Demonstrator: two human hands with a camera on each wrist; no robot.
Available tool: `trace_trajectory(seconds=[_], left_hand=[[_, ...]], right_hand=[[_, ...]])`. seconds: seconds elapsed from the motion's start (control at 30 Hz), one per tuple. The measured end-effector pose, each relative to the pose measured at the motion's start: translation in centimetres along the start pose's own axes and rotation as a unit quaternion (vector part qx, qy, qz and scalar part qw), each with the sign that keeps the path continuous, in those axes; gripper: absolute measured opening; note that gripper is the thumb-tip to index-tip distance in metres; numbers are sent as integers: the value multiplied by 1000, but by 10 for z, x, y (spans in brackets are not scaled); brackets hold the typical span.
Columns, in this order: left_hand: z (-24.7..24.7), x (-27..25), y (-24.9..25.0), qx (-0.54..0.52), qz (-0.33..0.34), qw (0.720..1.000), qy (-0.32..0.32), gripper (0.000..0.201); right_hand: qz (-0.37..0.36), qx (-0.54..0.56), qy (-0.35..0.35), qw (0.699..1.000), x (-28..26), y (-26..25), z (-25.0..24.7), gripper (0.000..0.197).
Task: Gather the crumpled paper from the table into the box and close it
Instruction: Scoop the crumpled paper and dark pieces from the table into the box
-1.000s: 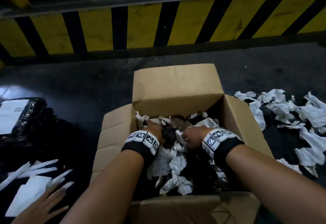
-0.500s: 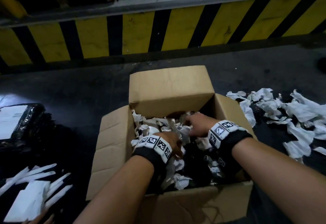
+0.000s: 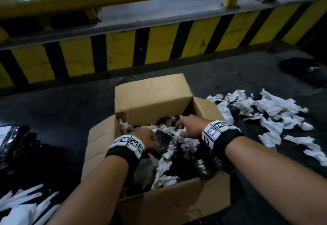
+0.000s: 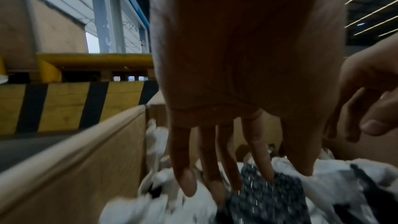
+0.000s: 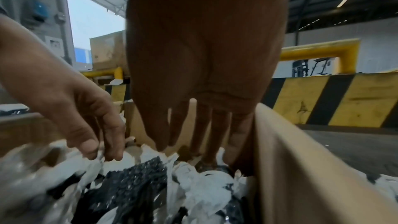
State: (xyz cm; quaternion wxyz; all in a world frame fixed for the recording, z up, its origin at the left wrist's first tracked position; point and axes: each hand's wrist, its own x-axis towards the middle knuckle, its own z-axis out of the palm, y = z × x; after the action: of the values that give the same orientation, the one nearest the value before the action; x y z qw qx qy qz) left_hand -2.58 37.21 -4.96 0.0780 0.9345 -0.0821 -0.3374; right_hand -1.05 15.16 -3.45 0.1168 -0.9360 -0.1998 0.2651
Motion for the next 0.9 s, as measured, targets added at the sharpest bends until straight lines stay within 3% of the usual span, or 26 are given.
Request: trace_trajectory(seconds=[0.1, 0.23, 0.47, 0.6, 0.7, 0.8, 0.9], left_hand=[[-33, 0, 37, 19, 9, 1000, 17, 34], [-73, 8, 124, 33, 73, 995, 54, 36], [-102, 66, 284, 24, 122, 988, 91, 77], [-97, 116, 345, -21, 100, 991, 86, 113], [-82, 156, 368, -36, 66, 995, 64, 122], [-66, 196, 374, -42, 31, 998, 41, 130], [-51, 243, 368, -35, -18, 999, 4, 144]], right_hand=[[-10, 52, 94, 994, -37, 27, -25, 29], [63, 46, 159, 984, -93, 102, -60, 35], [286, 73, 156, 943, -160, 266, -83, 90], [345, 86, 131, 925, -159, 345, -77, 120], [352, 97, 103, 925, -138, 389, -68, 142], [363, 136, 88, 918, -107, 423, -58, 151], [368, 185, 81, 907, -73, 447, -50, 146]])
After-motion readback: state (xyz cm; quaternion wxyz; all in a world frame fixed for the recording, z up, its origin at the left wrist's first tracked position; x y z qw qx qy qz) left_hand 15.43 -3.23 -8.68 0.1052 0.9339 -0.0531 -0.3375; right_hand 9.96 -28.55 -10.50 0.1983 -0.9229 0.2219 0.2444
